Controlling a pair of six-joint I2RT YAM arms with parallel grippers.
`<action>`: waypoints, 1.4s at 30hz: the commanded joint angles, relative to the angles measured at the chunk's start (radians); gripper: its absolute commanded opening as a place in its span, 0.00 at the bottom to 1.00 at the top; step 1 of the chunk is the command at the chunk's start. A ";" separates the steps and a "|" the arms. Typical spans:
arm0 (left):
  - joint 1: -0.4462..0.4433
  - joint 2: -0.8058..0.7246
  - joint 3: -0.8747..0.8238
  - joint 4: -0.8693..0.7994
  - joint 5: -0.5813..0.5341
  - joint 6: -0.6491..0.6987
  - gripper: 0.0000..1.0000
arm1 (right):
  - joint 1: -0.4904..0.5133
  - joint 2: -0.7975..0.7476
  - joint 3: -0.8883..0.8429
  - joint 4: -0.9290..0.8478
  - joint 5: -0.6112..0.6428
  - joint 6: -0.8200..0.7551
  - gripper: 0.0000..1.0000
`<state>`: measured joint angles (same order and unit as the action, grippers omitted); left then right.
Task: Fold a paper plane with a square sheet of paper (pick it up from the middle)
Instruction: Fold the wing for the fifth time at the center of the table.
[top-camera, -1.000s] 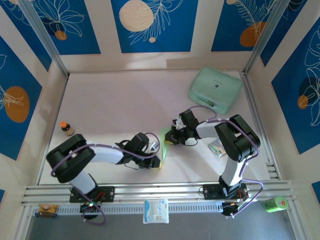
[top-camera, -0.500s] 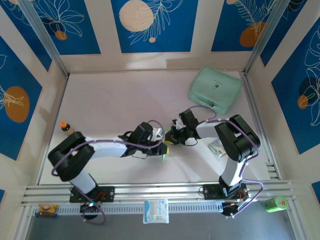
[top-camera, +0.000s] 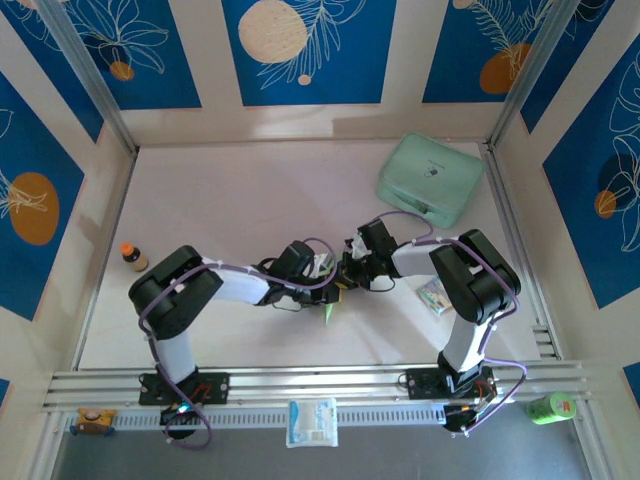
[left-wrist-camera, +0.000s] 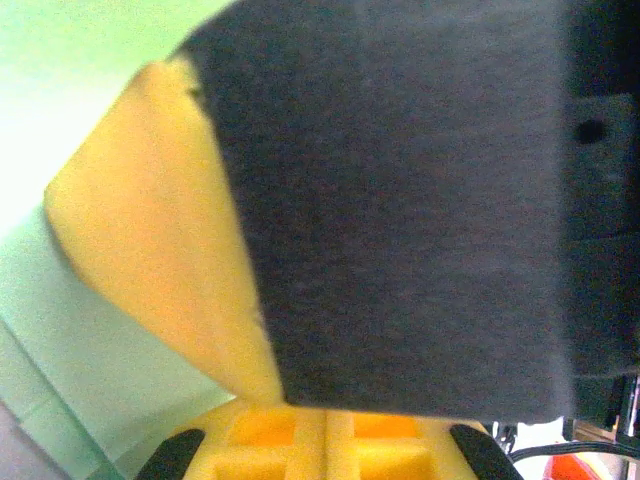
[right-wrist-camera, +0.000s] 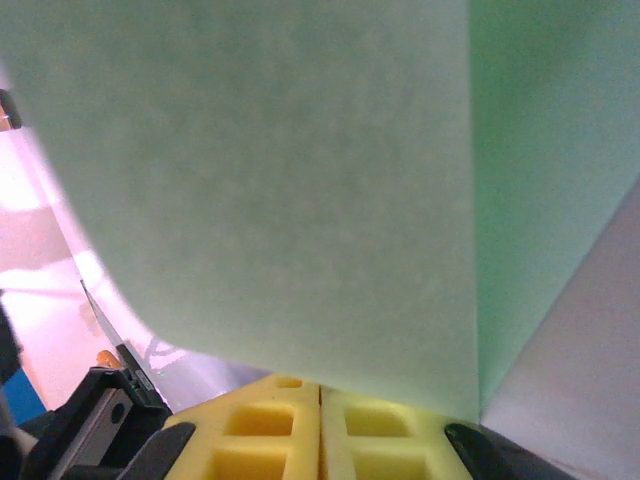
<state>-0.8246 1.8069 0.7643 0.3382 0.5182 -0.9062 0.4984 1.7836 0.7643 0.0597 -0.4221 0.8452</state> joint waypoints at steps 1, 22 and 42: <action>0.010 0.022 -0.016 -0.019 -0.009 0.029 0.06 | -0.005 0.023 -0.014 -0.092 0.096 -0.003 0.09; -0.065 -0.108 -0.134 -0.245 -0.009 0.094 0.04 | -0.012 0.031 -0.014 -0.097 0.100 -0.002 0.09; -0.068 -0.418 -0.211 -0.265 -0.132 0.114 0.03 | 0.001 0.014 -0.020 -0.081 0.075 0.064 0.09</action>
<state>-0.9092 1.4300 0.5587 0.0200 0.4133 -0.7837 0.4984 1.7832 0.7643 0.0605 -0.4225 0.8669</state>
